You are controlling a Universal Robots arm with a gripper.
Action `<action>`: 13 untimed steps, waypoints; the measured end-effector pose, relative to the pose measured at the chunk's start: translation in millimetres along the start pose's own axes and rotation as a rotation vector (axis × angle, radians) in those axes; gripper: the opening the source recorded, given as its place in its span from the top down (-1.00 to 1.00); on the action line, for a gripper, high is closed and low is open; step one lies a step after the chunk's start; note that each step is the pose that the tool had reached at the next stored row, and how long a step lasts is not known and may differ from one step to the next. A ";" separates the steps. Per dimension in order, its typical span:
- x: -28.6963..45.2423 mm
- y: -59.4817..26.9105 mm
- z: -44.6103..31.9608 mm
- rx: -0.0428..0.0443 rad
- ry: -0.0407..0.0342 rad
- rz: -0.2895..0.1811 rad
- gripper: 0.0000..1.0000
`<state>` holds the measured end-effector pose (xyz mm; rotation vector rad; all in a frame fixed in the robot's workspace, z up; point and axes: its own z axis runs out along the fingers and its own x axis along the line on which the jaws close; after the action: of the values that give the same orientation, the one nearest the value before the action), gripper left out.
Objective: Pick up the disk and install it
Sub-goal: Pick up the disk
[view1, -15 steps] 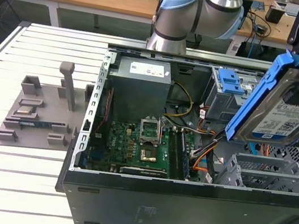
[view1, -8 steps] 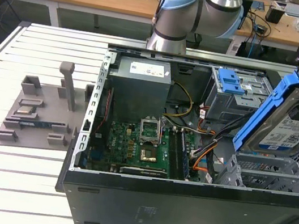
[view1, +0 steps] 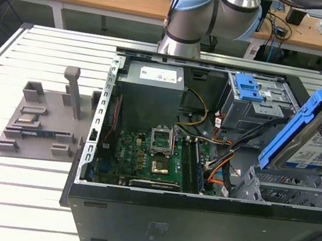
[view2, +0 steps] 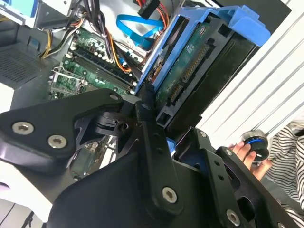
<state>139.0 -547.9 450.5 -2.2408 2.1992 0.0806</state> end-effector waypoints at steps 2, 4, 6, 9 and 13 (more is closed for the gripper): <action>0.2 0.0 1.2 0.0001 0.0106 0.008 0.26; 0.3 -0.3 2.6 0.0004 0.0156 0.019 0.26; 0.5 -1.4 4.0 0.0004 0.0167 0.020 0.26; 1.7 -2.1 6.9 0.0004 0.0165 0.020 0.26; 2.4 -2.1 9.5 0.0004 0.0167 0.020 0.26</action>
<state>140.8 -550.0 440.8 -2.2279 2.2298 0.0616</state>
